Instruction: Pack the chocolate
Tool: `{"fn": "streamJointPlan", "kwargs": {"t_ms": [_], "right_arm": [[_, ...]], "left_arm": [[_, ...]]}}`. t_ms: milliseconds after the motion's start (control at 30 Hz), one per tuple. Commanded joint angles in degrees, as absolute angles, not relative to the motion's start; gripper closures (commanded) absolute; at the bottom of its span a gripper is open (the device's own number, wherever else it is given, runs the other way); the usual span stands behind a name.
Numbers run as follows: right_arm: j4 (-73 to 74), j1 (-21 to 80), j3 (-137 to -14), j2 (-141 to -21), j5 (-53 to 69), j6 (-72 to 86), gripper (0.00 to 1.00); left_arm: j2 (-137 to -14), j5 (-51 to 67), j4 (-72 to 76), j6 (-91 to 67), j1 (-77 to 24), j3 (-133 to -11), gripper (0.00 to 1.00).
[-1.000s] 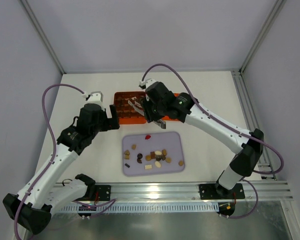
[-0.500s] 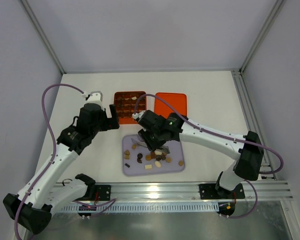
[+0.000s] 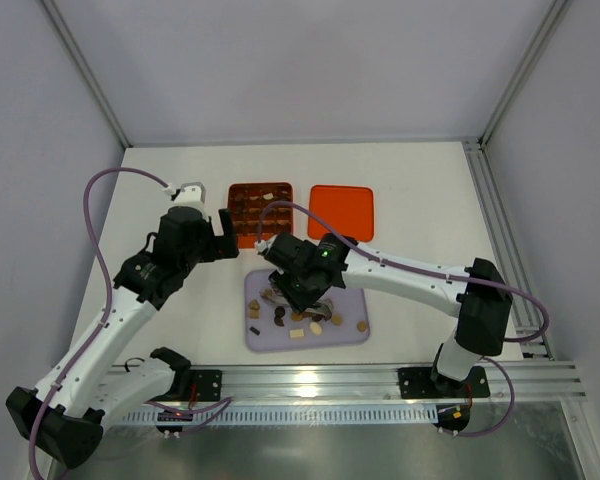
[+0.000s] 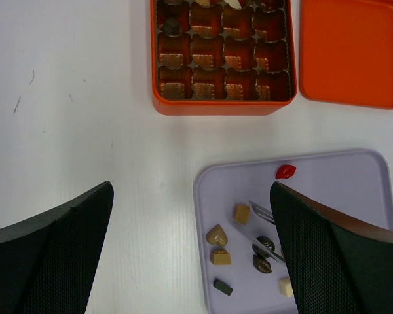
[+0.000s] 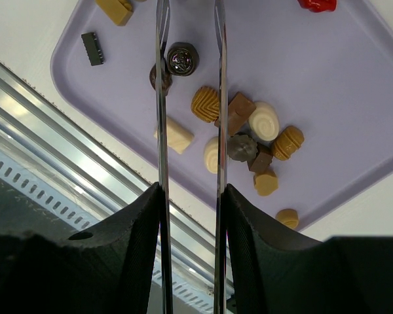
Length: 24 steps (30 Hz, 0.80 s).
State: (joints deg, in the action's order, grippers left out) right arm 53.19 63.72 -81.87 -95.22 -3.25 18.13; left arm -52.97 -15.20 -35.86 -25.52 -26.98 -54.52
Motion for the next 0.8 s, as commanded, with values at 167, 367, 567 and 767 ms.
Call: {"fn": "streamJointPlan", "kwargs": {"t_ms": [167,367,567,767], "right_arm": [[52.65,64.42,-85.87,-97.38,-4.66,17.58,0.56],[53.17,64.42,-86.57,-98.17,-4.92,17.4,0.57],[53.26,64.42,-86.31,-98.17,-4.83,17.4,0.61],[53.35,64.42,-86.57,-98.35,-4.66,17.4,0.64]], "left_arm": [[-52.21,-15.73,-34.45,-25.84,-26.72,-54.4,0.0],[-52.03,-15.73,-34.45,-25.93,-26.72,-54.4,0.0],[-52.03,-15.64,-34.45,-25.84,-26.72,-54.32,0.0],[-51.77,-15.73,-34.45,-25.84,-26.72,-54.32,0.0]]}}
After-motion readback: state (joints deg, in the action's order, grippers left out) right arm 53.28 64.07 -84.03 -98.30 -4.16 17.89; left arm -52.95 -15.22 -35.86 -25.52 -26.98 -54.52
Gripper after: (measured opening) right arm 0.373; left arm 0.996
